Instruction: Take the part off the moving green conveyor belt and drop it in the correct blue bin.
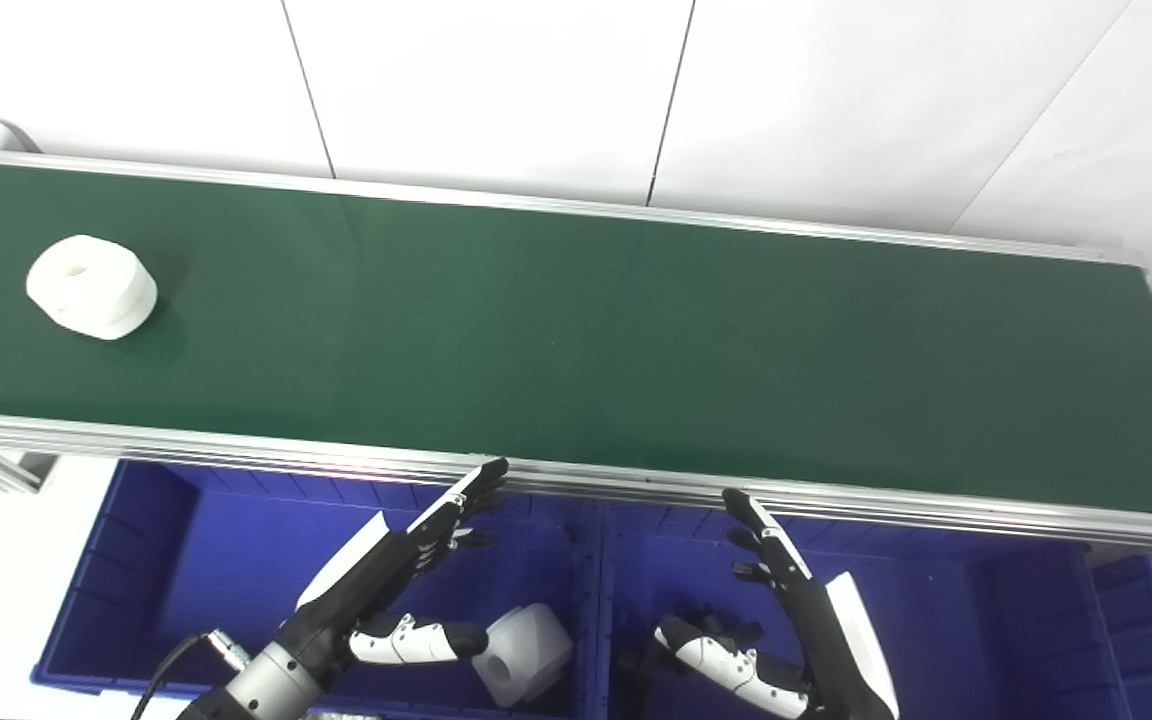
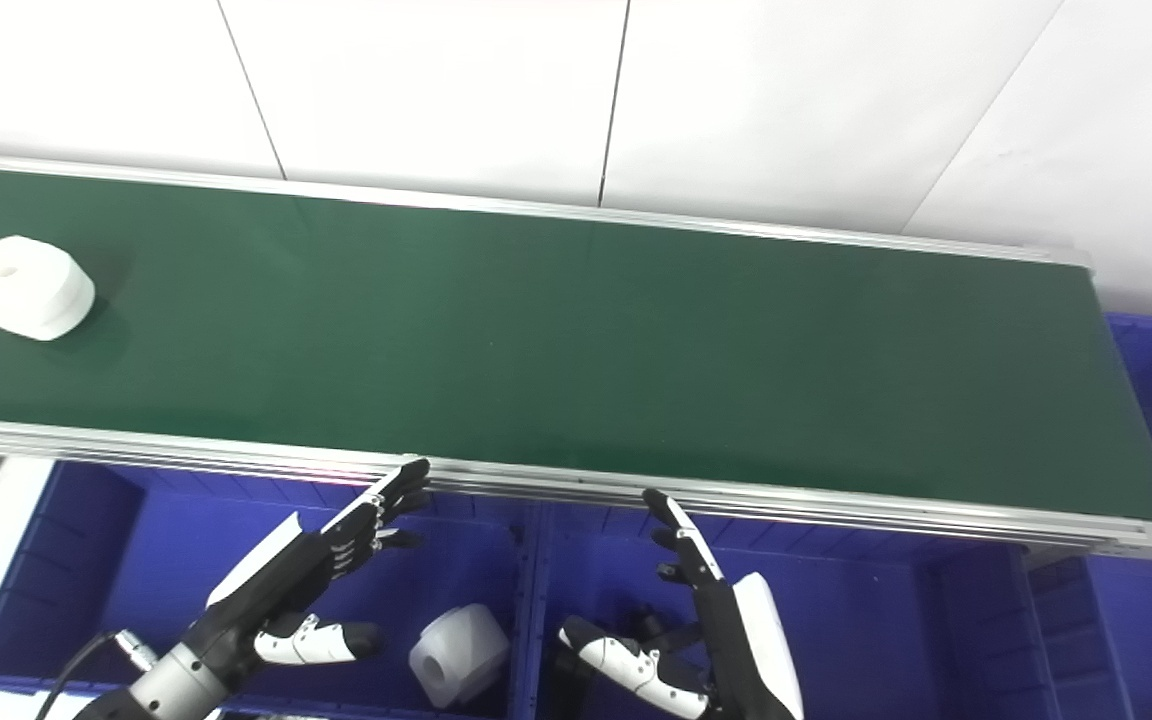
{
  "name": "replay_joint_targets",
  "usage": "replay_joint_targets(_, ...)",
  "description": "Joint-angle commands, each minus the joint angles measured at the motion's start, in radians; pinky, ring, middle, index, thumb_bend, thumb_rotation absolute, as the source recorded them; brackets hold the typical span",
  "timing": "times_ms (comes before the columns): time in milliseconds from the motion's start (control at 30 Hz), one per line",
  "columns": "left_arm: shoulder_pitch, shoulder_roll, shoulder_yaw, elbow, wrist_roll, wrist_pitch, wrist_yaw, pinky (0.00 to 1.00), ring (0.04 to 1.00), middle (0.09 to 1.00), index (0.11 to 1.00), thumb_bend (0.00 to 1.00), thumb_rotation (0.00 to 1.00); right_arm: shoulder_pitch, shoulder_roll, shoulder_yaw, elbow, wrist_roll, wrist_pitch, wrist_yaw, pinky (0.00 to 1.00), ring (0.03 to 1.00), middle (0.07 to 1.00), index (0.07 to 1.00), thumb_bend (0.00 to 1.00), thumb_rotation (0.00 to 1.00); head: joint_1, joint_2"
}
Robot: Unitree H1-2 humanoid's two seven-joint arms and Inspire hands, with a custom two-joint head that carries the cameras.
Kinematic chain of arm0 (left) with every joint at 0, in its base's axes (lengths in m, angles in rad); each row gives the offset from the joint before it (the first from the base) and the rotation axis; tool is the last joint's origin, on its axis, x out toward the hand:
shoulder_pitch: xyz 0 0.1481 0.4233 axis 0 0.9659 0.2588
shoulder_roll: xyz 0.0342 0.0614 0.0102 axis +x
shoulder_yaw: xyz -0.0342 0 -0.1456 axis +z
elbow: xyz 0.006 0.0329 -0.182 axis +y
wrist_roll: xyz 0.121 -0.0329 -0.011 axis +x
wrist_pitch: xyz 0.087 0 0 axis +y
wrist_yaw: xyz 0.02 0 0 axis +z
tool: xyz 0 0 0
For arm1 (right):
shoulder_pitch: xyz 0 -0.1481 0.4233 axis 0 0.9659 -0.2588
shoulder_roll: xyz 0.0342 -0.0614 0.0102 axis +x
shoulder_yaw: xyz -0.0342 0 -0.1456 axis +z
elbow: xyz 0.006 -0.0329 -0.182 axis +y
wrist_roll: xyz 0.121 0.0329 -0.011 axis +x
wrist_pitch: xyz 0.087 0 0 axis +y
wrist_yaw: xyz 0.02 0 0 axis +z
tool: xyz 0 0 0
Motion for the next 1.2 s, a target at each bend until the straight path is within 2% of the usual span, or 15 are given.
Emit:
replay_joint_targets(0,-0.004,0.009,0.004,-0.025,-0.009,-0.013,0.002,0.86,0.968,1.0,1.0,0.76,0.69,0.0,0.0,-0.001,-0.022,0.002,0.0,0.002,0.8,0.895,0.932,0.93,0.68,0.48,0.003,-0.003)
replay_joint_targets(67,-0.004,0.007,0.003,-0.019,-0.005,-0.02,0.004,0.88,0.975,1.0,1.0,0.76,0.69,-0.001,0.0,-0.003,-0.017,0.004,-0.001,0.001,0.79,0.895,0.933,0.929,0.68,0.47,0.021,-0.013)
replay_joint_targets(100,-0.004,0.005,0.001,-0.015,0.0,-0.025,0.005,0.89,0.976,1.0,1.0,0.76,0.69,-0.001,-0.002,-0.005,-0.012,0.007,-0.007,-0.001,0.79,0.895,0.933,0.929,0.68,0.47,0.064,-0.034)
replay_joint_targets(133,-0.003,0.004,-0.001,-0.011,0.003,-0.029,0.006,0.88,0.975,1.0,1.0,0.76,0.69,-0.001,-0.004,-0.006,-0.009,0.01,-0.012,-0.002,0.79,0.891,0.931,0.928,0.69,0.46,0.064,-0.034)
replay_joint_targets(167,-0.001,0.001,-0.004,-0.011,0.016,-0.03,0.009,0.88,0.975,1.0,1.0,0.76,0.69,0.002,-0.012,-0.009,-0.002,0.015,-0.03,-0.006,0.79,0.889,0.929,0.928,0.69,0.45,0.123,-0.057)
replay_joint_targets(233,0.004,-0.007,-0.012,-0.007,0.031,-0.035,0.014,0.9,0.978,1.0,1.0,0.77,0.7,0.007,-0.026,-0.015,0.009,0.028,-0.055,-0.011,0.82,0.899,0.932,0.93,0.68,0.4,0.171,-0.081)
replay_joint_targets(267,0.006,-0.012,-0.017,-0.003,0.035,-0.04,0.017,0.88,0.964,1.0,1.0,0.77,0.69,0.009,-0.031,-0.019,0.014,0.034,-0.062,-0.013,0.82,0.901,0.935,0.931,0.67,0.39,0.206,-0.101)
replay_joint_targets(367,0.006,-0.026,-0.028,0.027,0.047,-0.071,0.024,0.84,0.944,1.0,1.0,0.76,0.67,0.013,-0.045,-0.025,0.023,0.042,-0.062,-0.017,0.79,0.889,0.928,0.933,0.68,0.4,0.261,-0.137)
replay_joint_targets(400,0.004,-0.031,-0.032,0.042,0.051,-0.088,0.026,0.84,0.941,1.0,1.0,0.76,0.66,0.015,-0.049,-0.029,0.029,0.042,-0.062,-0.02,0.79,0.886,0.927,0.933,0.68,0.41,0.293,-0.162)
replay_joint_targets(433,0.003,-0.035,-0.034,0.053,0.055,-0.1,0.027,0.83,0.936,1.0,1.0,0.76,0.65,0.016,-0.052,-0.032,0.034,0.042,-0.063,-0.022,0.78,0.882,0.925,0.933,0.68,0.42,0.298,-0.166)
replay_joint_targets(533,-0.002,-0.045,-0.043,0.078,0.067,-0.115,0.033,0.86,0.942,0.994,0.999,0.78,0.62,0.015,-0.058,-0.04,0.054,0.038,-0.067,-0.031,0.77,0.878,0.925,0.933,0.67,0.42,0.34,-0.214)
replay_joint_targets(767,-0.012,-0.053,-0.053,0.106,0.092,-0.129,0.049,0.89,0.955,0.989,0.994,0.79,0.6,0.004,-0.065,-0.044,0.074,0.016,-0.054,-0.035,0.77,0.88,0.929,0.935,0.65,0.42,0.343,-0.239)
replay_joint_targets(967,-0.014,-0.052,-0.055,0.109,0.088,-0.12,0.049,0.87,0.945,0.987,0.992,0.8,0.57,0.002,-0.058,-0.043,0.084,0.018,-0.058,-0.046,0.79,0.881,0.919,0.92,0.65,0.35,0.328,-0.244)
replay_joint_targets(1167,-0.019,-0.048,-0.055,0.122,0.096,-0.136,0.052,0.87,0.941,0.982,0.989,0.81,0.58,0.001,-0.058,-0.037,0.087,0.01,-0.056,-0.051,0.75,0.863,0.908,0.916,0.66,0.34,0.316,-0.255)
